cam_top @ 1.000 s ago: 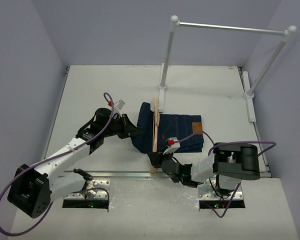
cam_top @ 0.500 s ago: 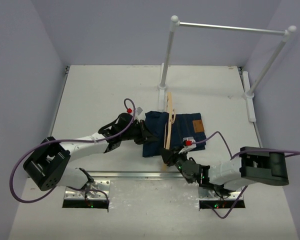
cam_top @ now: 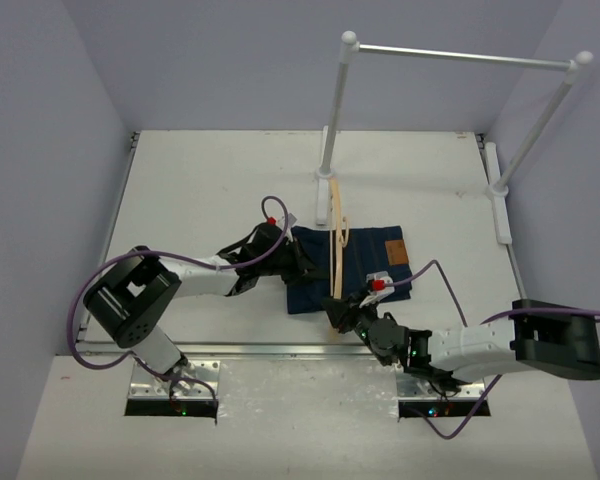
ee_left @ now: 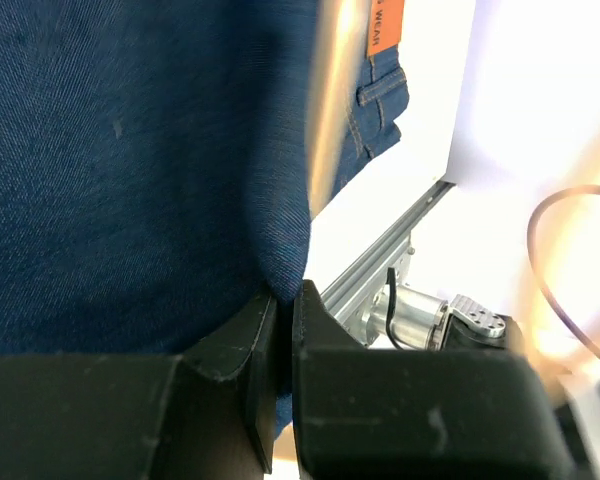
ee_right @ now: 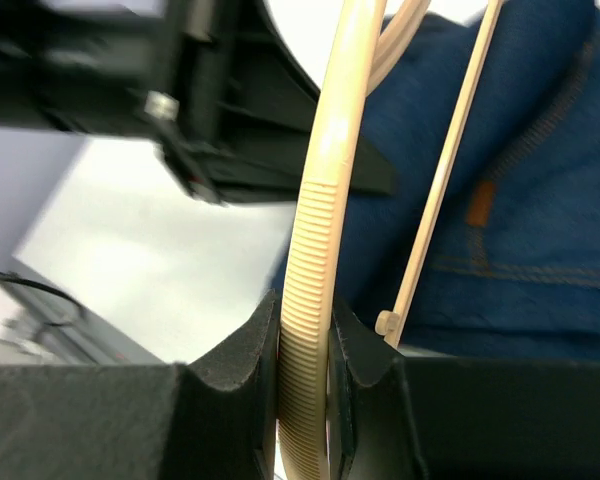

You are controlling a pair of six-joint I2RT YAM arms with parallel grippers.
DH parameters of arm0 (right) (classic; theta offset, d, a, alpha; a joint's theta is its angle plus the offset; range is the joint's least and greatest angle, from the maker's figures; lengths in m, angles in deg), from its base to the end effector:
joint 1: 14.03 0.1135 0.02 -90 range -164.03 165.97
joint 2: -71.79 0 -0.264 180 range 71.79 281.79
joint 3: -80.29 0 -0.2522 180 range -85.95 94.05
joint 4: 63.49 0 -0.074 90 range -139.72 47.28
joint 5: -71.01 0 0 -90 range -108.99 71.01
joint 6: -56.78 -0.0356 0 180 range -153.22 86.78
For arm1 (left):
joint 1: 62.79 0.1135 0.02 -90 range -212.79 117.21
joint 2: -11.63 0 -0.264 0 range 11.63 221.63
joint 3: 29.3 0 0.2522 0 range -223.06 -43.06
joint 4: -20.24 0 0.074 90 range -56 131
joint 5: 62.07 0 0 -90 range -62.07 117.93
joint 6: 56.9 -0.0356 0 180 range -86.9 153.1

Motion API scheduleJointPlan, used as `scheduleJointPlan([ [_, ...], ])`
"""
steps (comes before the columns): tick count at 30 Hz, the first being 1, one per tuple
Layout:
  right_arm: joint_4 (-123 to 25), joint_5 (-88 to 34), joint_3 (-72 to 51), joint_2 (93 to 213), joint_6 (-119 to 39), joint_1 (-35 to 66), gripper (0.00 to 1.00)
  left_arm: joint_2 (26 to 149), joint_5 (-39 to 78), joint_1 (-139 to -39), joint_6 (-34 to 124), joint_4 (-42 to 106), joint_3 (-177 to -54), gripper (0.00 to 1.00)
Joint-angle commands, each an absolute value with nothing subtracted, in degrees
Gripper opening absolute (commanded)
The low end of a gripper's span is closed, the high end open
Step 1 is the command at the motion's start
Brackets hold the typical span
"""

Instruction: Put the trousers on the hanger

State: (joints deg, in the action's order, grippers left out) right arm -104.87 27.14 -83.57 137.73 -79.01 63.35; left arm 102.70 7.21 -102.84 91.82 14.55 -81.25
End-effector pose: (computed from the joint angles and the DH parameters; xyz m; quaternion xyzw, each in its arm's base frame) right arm 0.0628 0.1630 0.1475 0.0567 0.7400 0.3875 0.5469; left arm 0.2293 -0.2092 0.1592 -0.0564 0.8686 -0.4569 0.1832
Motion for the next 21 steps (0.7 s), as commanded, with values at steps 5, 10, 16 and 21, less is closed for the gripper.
scheduleJointPlan([
  [5, -90.4, 34.3, -89.2, 129.5, -84.0, 63.2, 0.00, 101.2, 9.3, -103.6, 91.5, 11.7, -81.6, 0.00],
  [10, -75.5, 36.6, -86.6, 123.2, -87.8, 62.9, 0.00, 98.9, 12.7, -103.7, 92.6, 12.0, -79.2, 0.00],
  [16, -74.7, 32.0, -82.5, 128.9, -87.8, 62.4, 0.00, 99.7, 10.3, -103.8, 93.7, 7.8, -79.6, 0.00],
  [21, -80.4, 27.9, -79.1, 136.0, -83.0, 62.2, 0.00, 100.6, 9.9, -104.9, 93.6, 6.7, -81.4, 0.00],
])
